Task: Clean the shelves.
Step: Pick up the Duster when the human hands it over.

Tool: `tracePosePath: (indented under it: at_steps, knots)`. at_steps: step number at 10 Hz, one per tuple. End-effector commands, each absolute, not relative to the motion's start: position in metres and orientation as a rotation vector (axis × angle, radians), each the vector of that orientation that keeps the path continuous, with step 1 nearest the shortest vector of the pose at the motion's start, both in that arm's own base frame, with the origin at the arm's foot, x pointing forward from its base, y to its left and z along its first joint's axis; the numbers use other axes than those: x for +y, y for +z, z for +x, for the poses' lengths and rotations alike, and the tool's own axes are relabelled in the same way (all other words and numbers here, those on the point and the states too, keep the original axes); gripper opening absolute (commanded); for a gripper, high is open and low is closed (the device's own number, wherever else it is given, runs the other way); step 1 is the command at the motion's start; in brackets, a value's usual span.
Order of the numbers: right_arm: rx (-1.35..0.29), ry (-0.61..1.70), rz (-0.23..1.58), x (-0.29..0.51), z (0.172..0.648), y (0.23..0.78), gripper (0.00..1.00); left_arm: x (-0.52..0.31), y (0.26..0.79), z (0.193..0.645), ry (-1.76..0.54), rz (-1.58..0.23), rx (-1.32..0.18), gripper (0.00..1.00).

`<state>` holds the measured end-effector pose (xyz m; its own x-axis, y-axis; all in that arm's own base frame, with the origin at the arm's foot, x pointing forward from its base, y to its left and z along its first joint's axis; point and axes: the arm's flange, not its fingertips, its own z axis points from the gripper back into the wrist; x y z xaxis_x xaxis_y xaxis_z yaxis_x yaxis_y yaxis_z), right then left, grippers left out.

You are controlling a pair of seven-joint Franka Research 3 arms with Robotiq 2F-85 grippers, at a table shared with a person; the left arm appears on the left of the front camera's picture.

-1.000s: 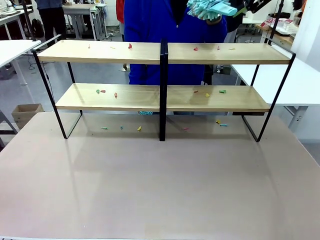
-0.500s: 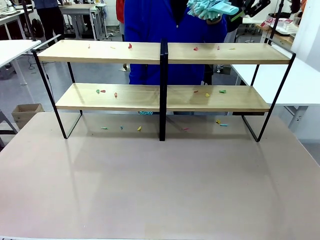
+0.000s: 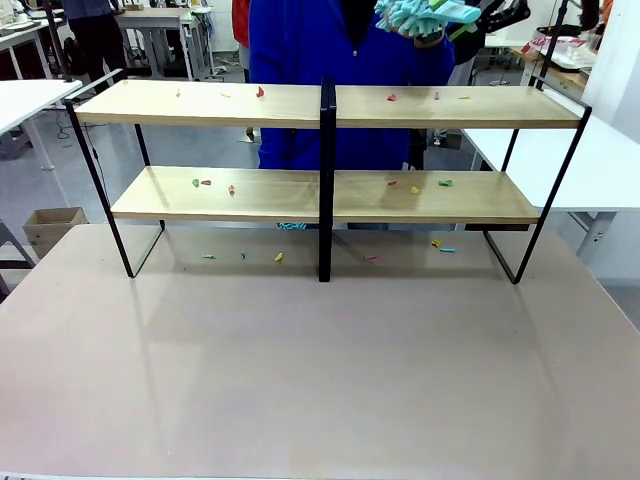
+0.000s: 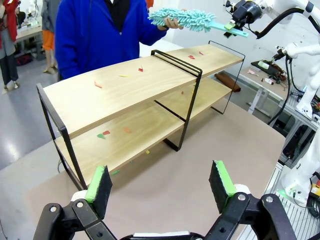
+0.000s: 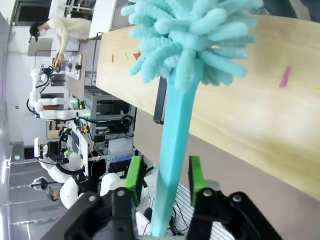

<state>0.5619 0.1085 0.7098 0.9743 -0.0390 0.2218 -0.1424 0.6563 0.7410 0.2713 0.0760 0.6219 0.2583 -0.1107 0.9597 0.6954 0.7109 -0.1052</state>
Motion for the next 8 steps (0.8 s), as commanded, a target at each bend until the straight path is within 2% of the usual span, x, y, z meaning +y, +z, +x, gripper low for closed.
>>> tracePosePath:
  at_steps: [1, 2, 8]
  knots:
    - [-0.209, 0.038, 0.841, 0.1092, 0.5642, 0.7164, 0.06, 0.0755, 0.6221, 0.2711, -0.592, -0.594, -1.194, 1.00]
    - [-0.211, 0.034, 0.841, 0.1080, 0.5639, 0.7163, 0.00, 0.0755, 0.6221, 0.2711, -0.592, -0.594, -1.194, 1.00]
    - [-0.210, 0.026, 0.837, 0.1081, 0.5629, 0.7146, 0.00, 0.0755, 0.6221, 0.2711, -0.592, -0.594, -1.194, 1.00]
